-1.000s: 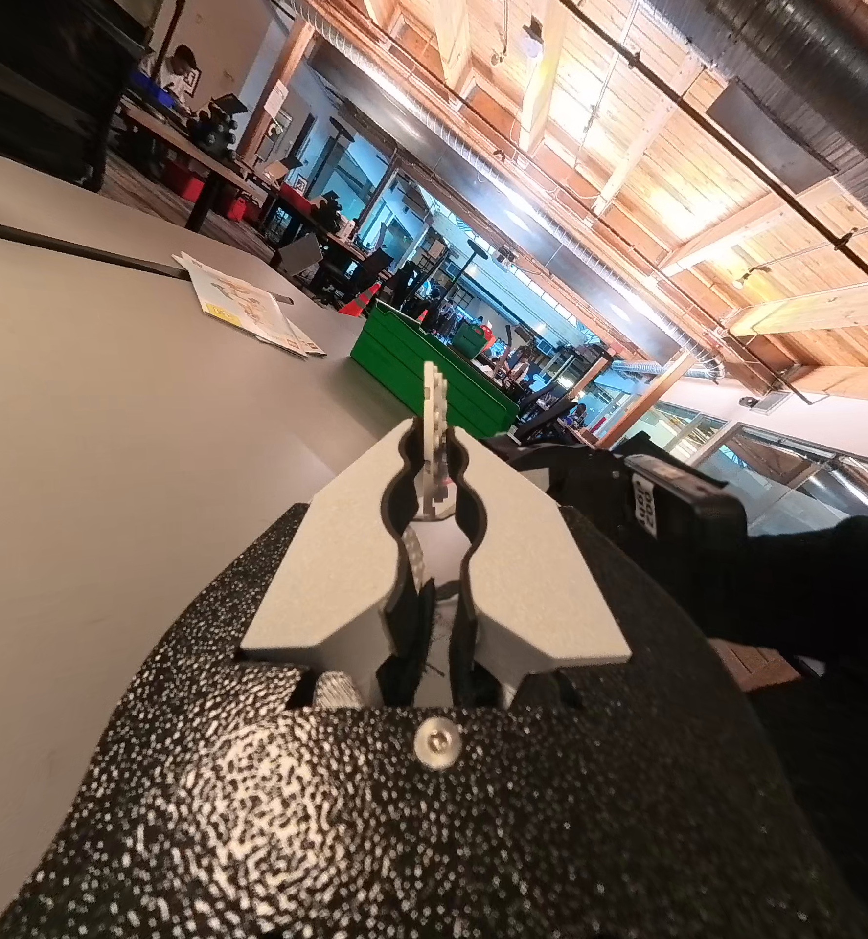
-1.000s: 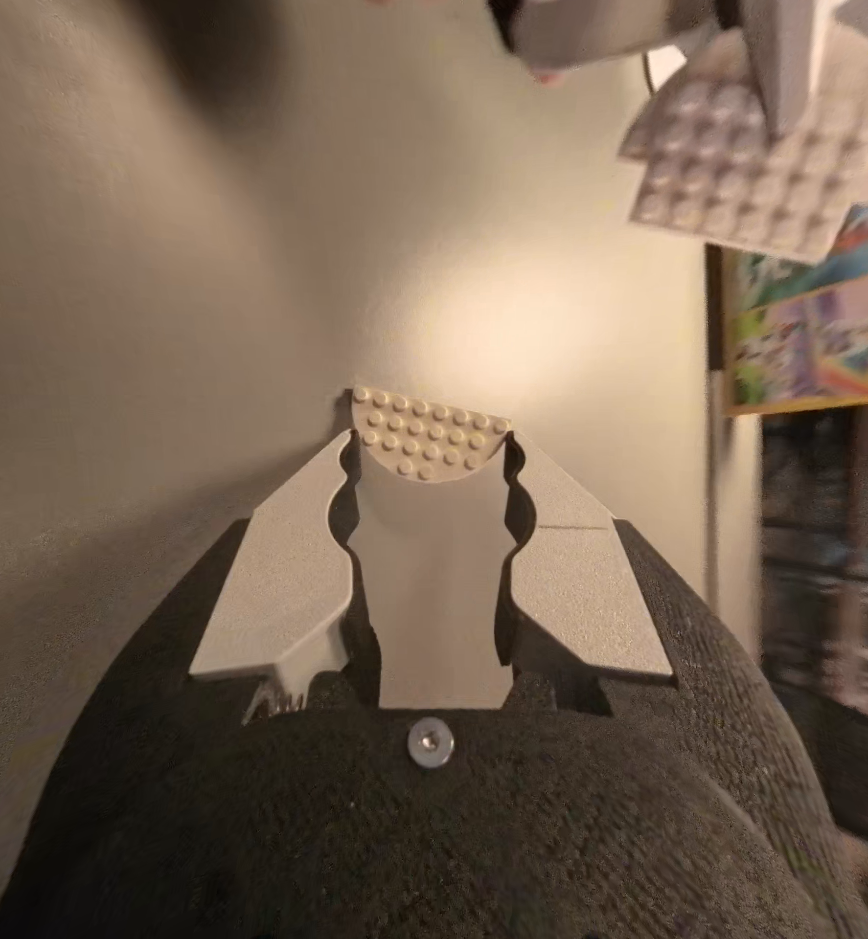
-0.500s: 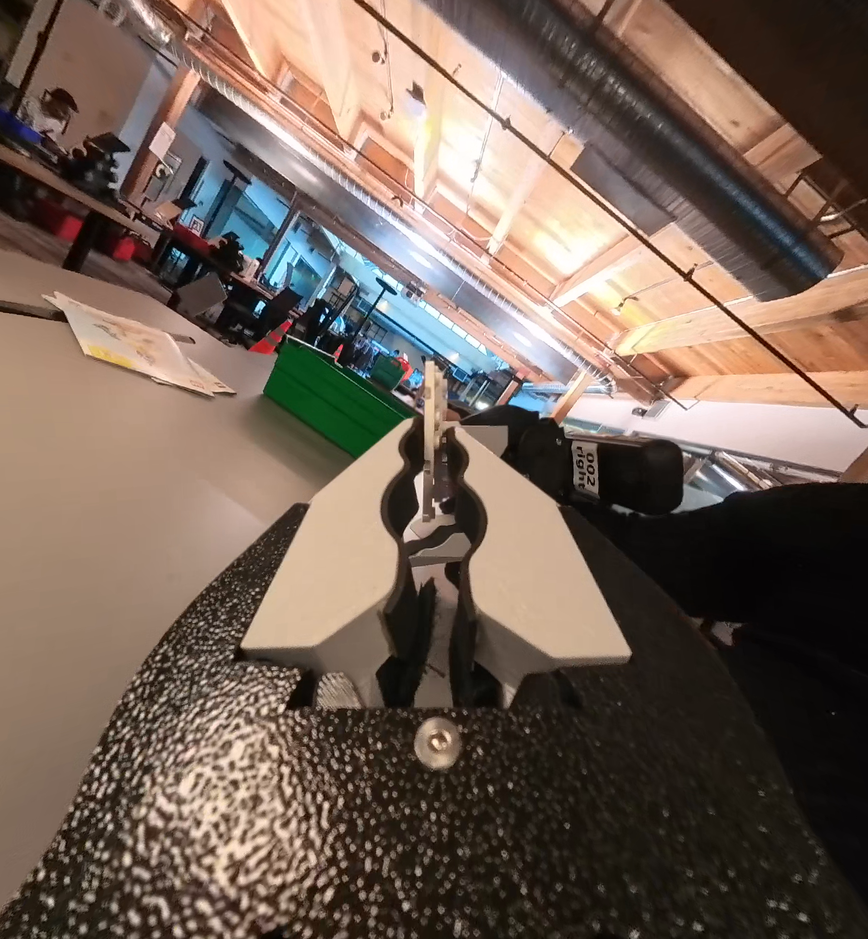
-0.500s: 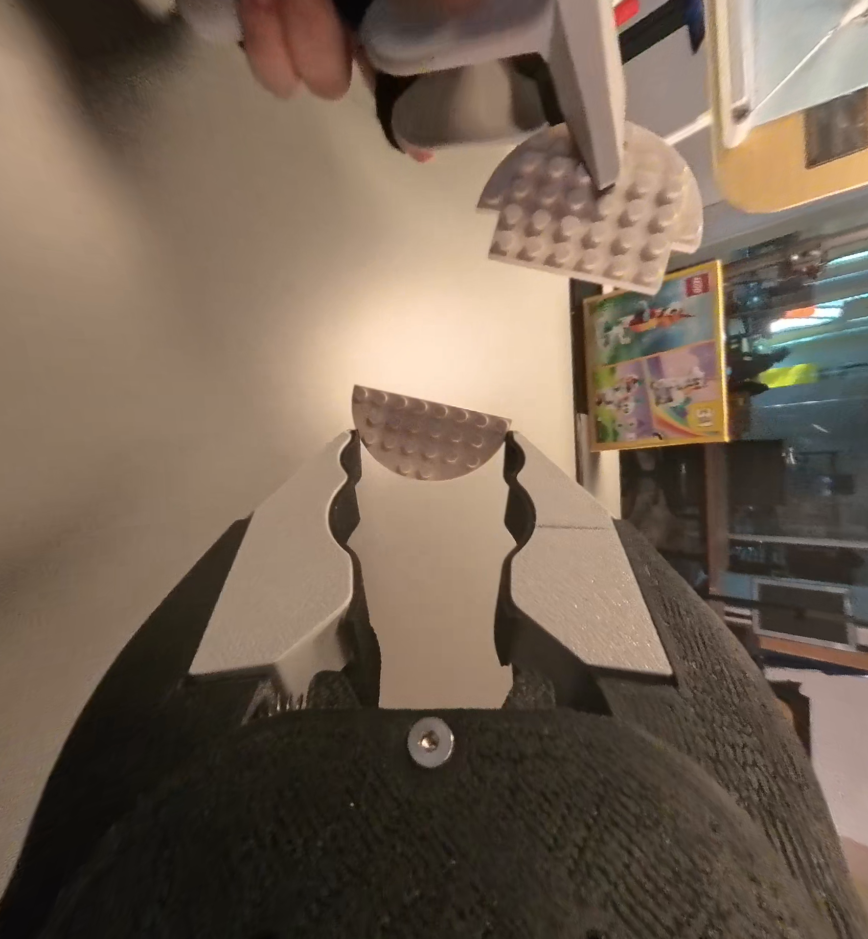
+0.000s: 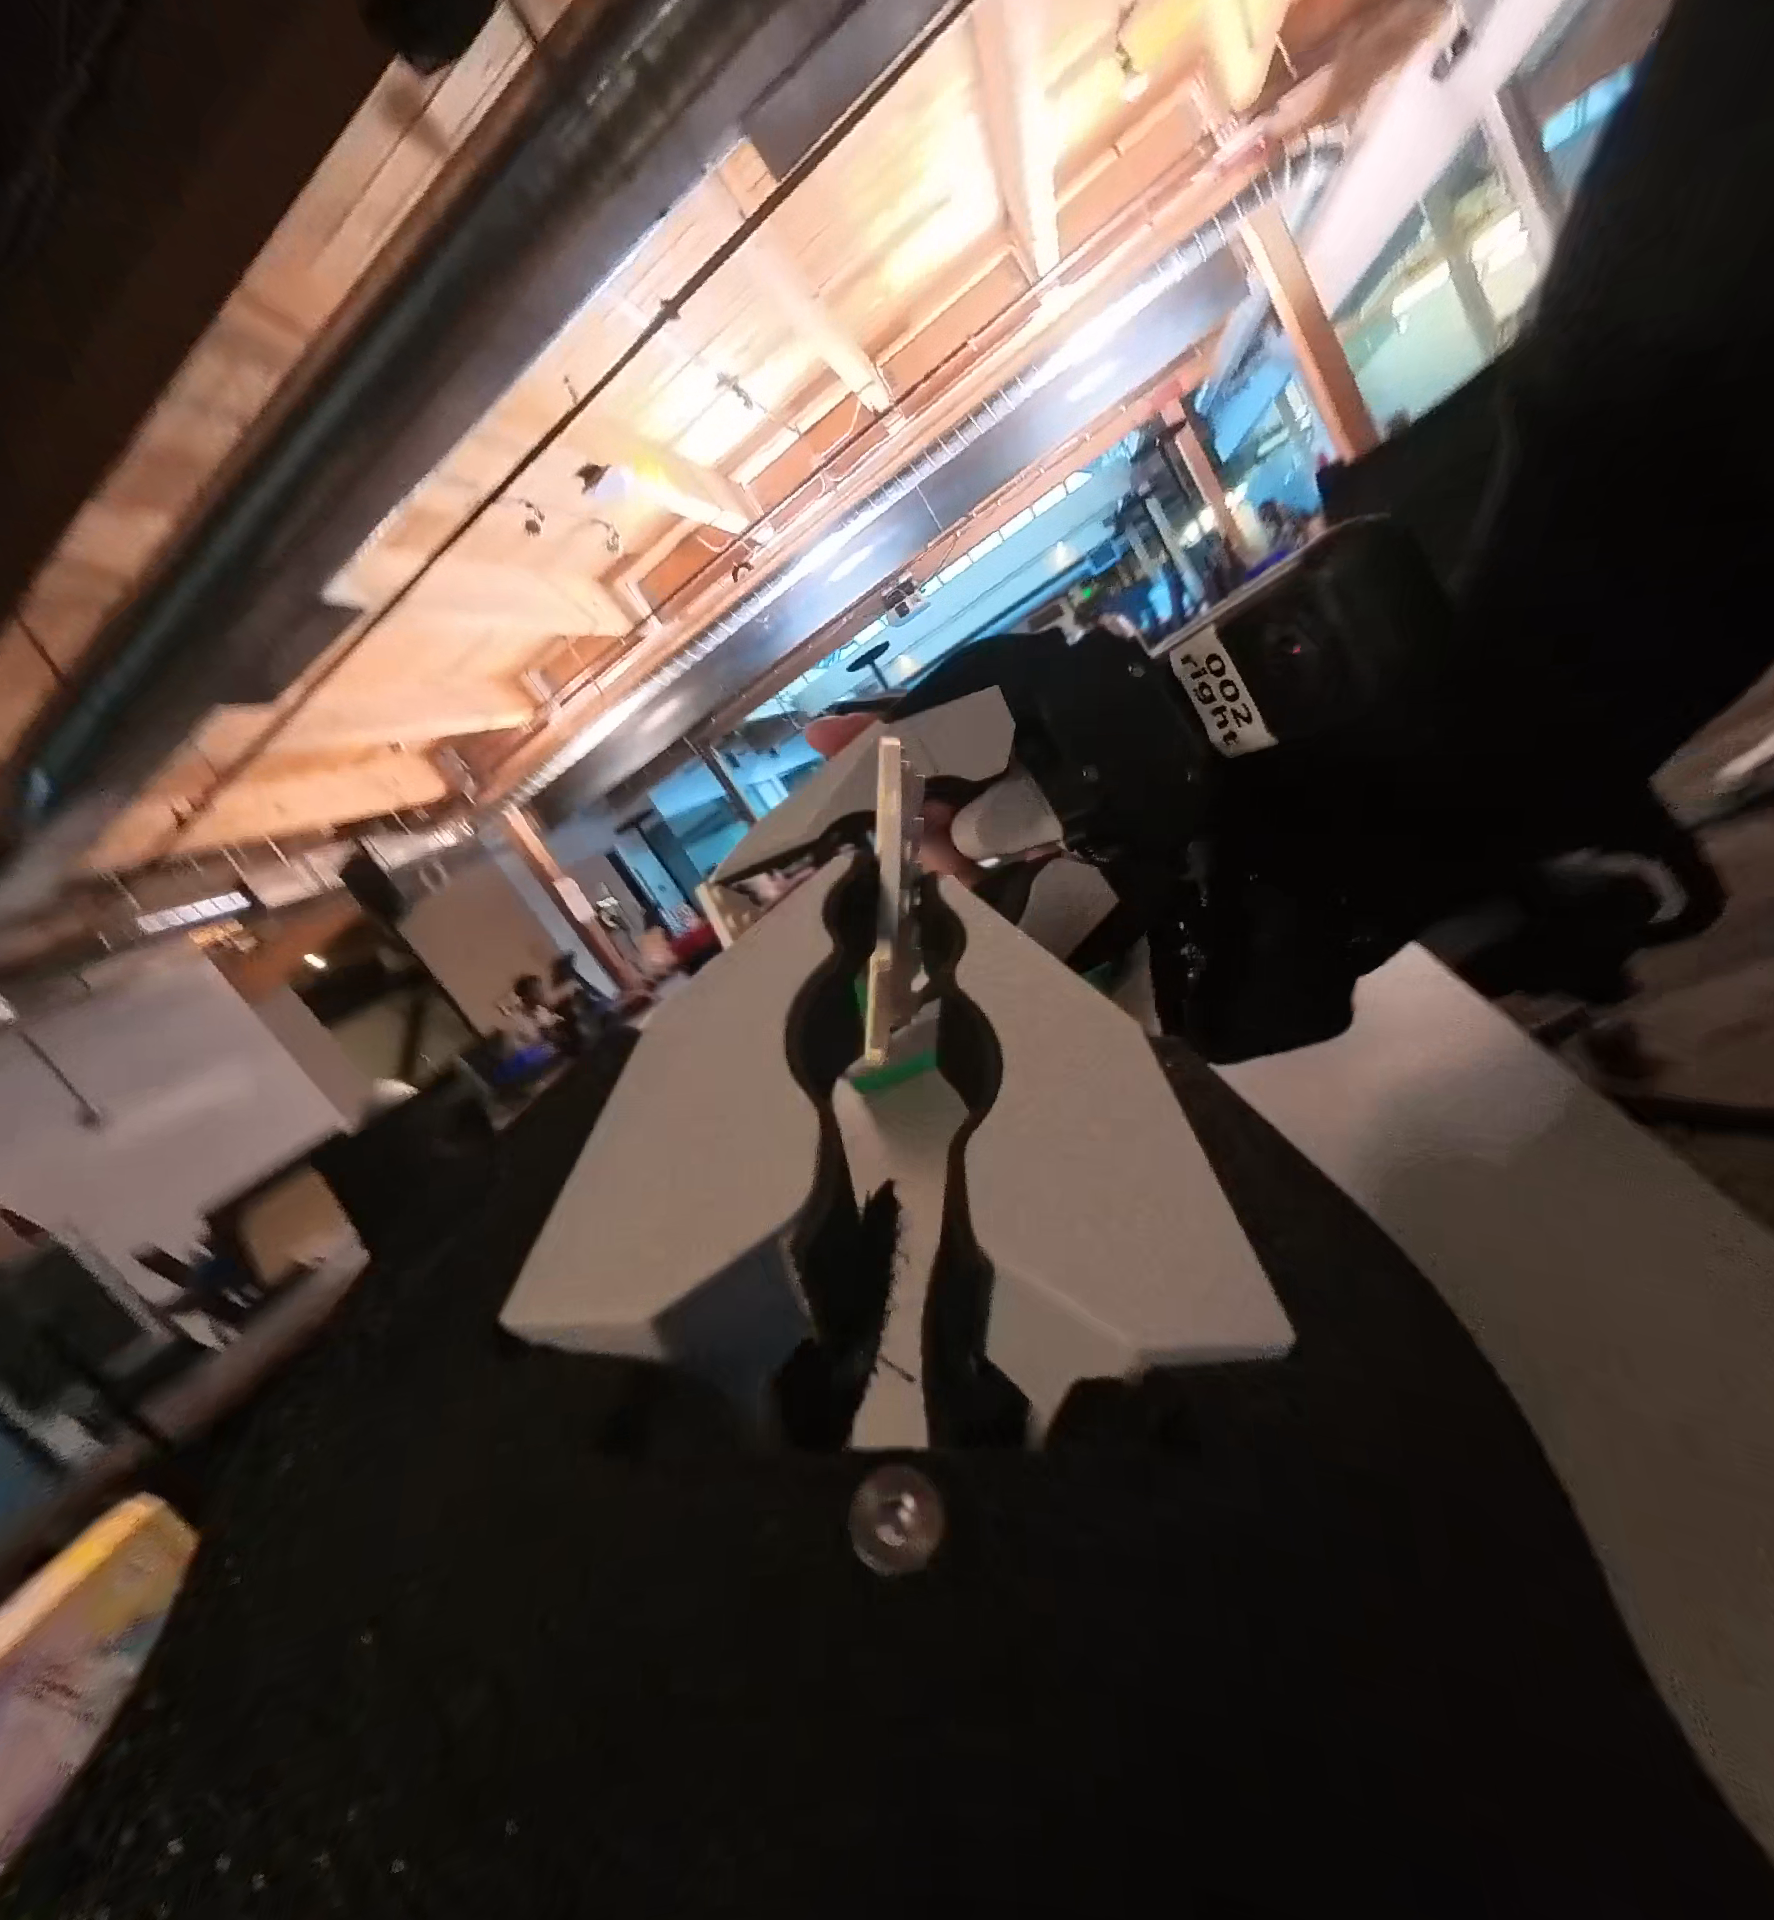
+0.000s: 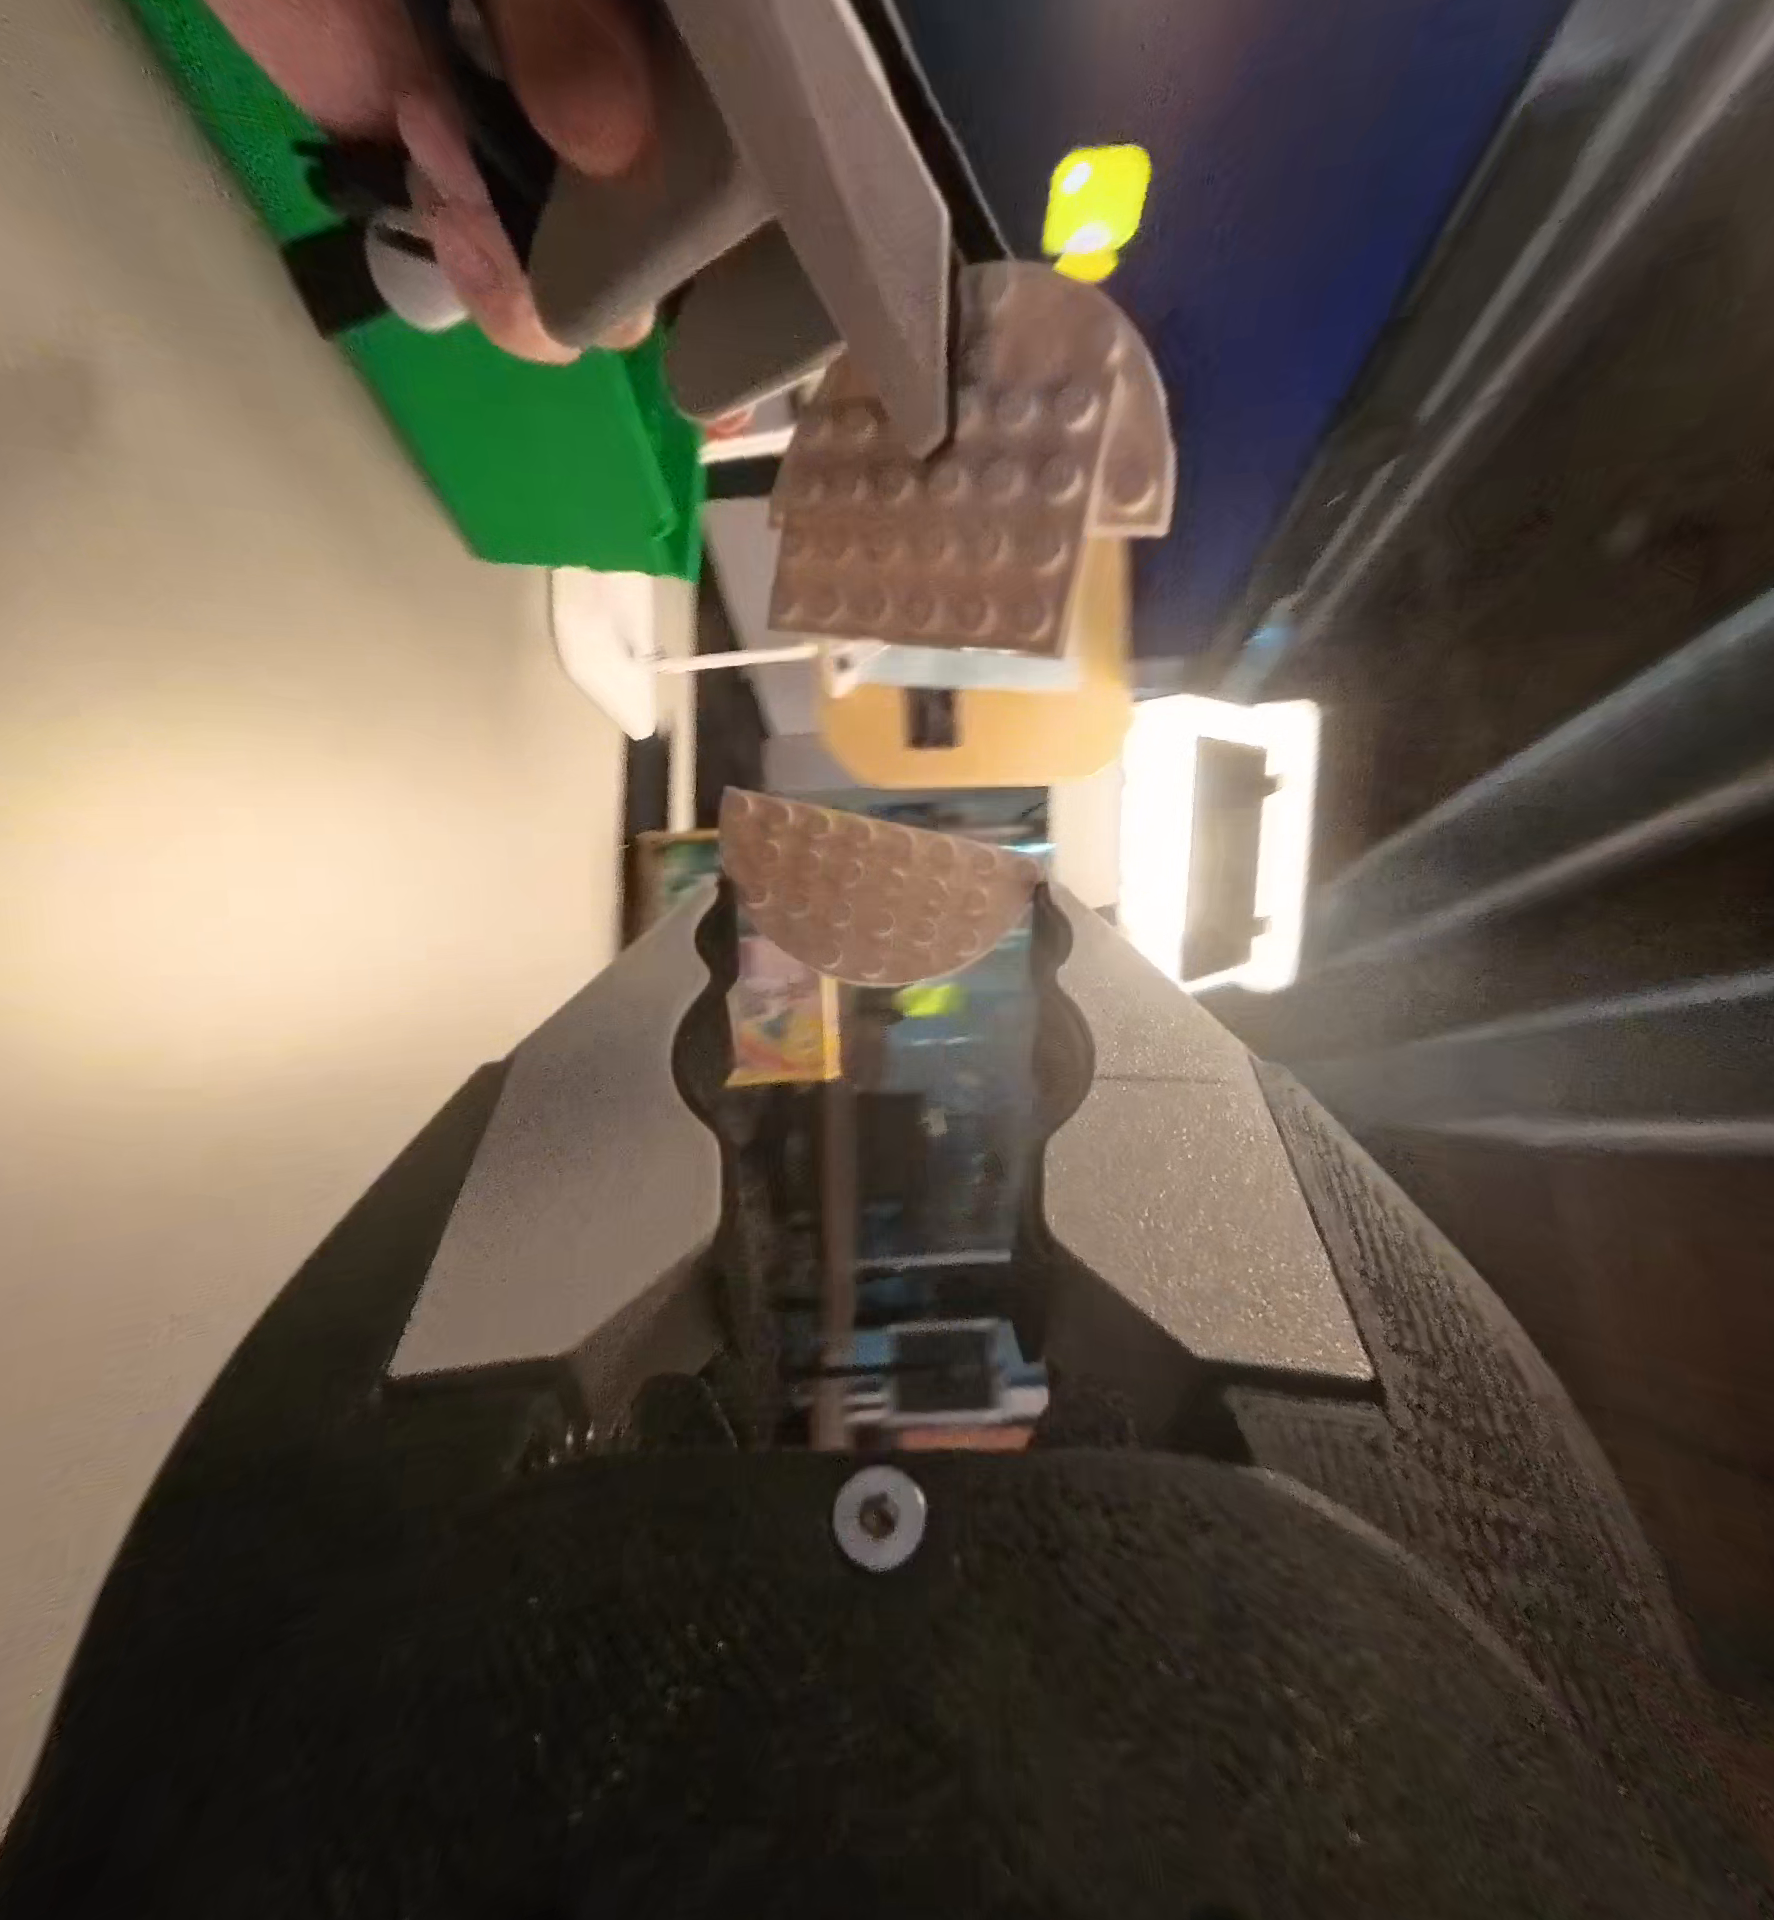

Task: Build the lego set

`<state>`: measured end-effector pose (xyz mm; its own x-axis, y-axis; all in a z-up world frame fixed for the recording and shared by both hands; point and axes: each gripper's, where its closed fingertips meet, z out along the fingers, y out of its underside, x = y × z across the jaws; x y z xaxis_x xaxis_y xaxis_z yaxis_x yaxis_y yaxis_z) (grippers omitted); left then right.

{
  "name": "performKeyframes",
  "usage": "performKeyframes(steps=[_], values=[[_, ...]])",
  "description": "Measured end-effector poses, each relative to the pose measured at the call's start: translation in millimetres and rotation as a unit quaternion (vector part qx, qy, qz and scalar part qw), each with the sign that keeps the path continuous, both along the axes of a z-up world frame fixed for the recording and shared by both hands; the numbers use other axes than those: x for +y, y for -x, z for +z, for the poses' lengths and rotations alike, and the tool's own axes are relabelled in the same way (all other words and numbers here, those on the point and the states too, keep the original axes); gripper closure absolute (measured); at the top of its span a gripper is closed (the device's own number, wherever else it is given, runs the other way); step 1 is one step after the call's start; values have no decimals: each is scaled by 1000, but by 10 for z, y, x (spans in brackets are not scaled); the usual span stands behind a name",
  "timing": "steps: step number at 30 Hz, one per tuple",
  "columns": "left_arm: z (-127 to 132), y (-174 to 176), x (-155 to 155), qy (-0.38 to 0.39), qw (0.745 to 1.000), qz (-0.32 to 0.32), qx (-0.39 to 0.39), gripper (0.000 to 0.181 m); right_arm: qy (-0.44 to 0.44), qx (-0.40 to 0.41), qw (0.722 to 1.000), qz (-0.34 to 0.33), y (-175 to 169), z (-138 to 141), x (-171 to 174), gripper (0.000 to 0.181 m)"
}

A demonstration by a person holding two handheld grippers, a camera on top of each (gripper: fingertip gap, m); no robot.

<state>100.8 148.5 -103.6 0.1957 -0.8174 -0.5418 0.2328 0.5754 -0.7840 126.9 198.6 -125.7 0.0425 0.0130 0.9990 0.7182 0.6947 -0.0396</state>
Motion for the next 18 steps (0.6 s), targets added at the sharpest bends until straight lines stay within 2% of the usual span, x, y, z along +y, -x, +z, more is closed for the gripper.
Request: performKeyframes(steps=[4,7,11,18], values=[[229,18,-170,-125,990,60,11,176,-123,-2,992,37,54,338,-222,126],[391,29,-330,-202,976,78,24,176,-225,-19,972,62,114,536,-420,125],[600,38,-599,-279,958,65,36,176,-323,-23,941,101,196,773,-706,126],[850,51,-865,-337,940,26,53,176,-445,-30,883,148,251,1076,-1114,126]])
